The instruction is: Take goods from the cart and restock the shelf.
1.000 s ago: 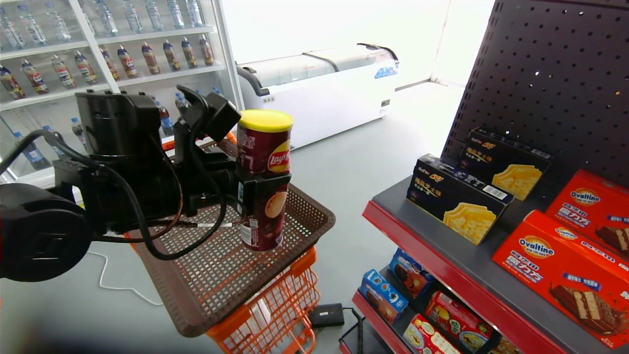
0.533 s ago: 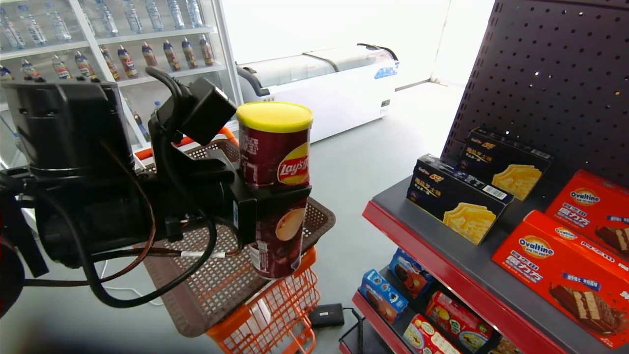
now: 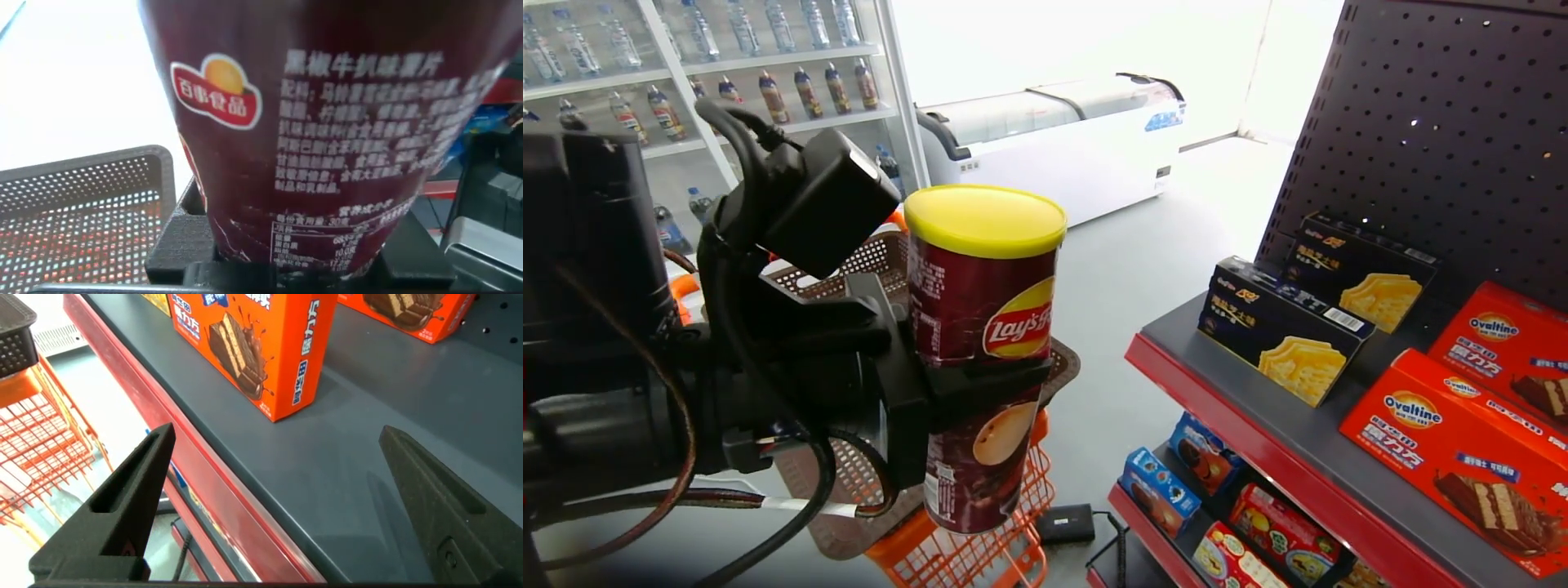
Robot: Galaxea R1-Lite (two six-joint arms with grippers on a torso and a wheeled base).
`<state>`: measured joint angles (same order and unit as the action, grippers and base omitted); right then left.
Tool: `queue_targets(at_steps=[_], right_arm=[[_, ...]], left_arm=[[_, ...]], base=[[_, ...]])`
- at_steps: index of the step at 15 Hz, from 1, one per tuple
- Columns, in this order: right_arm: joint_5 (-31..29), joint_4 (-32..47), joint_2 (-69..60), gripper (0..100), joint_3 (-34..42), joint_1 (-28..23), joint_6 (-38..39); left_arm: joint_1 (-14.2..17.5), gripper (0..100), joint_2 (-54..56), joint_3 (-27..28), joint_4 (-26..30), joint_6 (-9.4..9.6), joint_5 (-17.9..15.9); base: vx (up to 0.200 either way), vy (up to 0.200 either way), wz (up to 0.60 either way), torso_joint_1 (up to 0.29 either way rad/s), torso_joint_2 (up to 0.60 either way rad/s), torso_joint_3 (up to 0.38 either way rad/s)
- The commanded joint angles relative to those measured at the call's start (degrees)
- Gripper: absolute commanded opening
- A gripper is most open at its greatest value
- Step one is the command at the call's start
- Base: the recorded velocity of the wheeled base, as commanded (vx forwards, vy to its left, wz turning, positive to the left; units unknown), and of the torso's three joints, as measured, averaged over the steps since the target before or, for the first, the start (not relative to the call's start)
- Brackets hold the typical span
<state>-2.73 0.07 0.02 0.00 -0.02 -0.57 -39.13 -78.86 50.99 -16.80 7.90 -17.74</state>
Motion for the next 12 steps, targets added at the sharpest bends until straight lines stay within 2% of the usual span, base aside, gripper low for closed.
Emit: queue_targets(at_steps=[1, 9, 12], right_arm=[[0.0, -0.1, 0.0, 100, 0.0, -0.1, 0.0], [0.1, -0.1, 0.0, 100, 0.0, 0.0, 0.0], [0.1, 0.0, 0.0, 100, 0.0, 0.0, 0.0]], left_arm=[[-1.0, 0, 1.3, -0.2, -0.1, 0.01, 0.8], [-1.7, 0, 4.2, -5.3, -0.4, 0.01, 0.4], [-2.0, 0, 6.0, -6.6, -0.2, 0.01, 0.3]], base=[[0.000, 0.000, 0.00, 0.000, 0.00, 0.000], [0.000, 0.000, 0.00, 0.000, 0.00, 0.000], [0.000, 0.000, -0.60, 0.002, 0.00, 0.004]])
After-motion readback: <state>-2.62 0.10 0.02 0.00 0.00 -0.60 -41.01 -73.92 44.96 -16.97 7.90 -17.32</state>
